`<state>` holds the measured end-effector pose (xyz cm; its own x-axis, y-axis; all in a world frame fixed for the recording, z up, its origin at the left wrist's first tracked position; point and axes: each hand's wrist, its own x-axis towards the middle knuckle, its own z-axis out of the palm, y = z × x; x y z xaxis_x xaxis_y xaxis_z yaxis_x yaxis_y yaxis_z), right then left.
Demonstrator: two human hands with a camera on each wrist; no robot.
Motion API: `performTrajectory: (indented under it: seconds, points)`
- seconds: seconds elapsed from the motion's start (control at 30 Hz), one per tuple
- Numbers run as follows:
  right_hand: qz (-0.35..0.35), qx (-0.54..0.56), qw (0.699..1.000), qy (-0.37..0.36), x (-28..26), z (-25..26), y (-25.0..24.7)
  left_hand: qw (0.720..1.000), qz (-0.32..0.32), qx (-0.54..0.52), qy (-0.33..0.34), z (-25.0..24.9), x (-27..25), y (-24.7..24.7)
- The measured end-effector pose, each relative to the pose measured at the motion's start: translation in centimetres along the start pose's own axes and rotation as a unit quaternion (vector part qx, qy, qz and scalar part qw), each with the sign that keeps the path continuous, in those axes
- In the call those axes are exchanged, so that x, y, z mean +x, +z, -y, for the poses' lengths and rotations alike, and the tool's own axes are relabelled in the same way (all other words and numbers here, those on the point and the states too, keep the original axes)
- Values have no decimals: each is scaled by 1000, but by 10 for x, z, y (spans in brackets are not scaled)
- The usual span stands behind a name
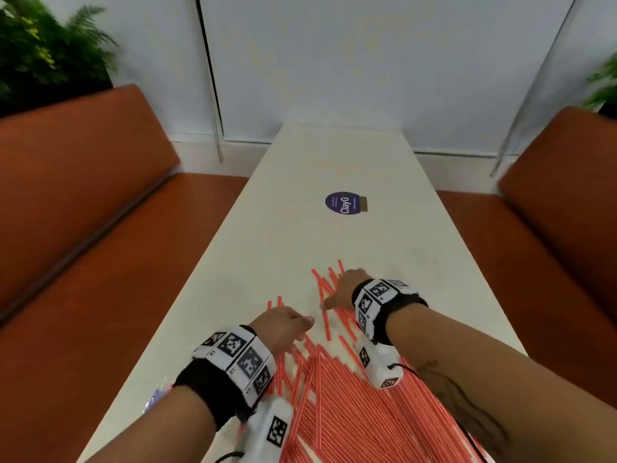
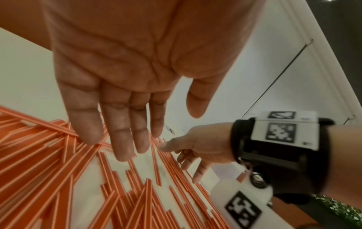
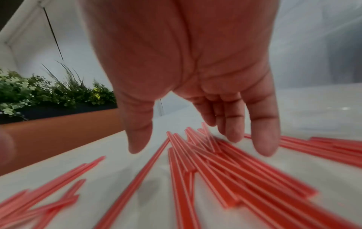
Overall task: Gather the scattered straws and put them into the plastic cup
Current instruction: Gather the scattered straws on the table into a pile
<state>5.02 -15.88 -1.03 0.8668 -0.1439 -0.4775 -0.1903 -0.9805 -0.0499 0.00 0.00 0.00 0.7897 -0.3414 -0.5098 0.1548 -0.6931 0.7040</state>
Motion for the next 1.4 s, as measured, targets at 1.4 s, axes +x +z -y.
performTrajectory:
  seconds: [1.4]
  points:
    - [-105, 211, 956, -176, -45, 13, 7, 898, -69, -435, -23, -49, 38, 5]
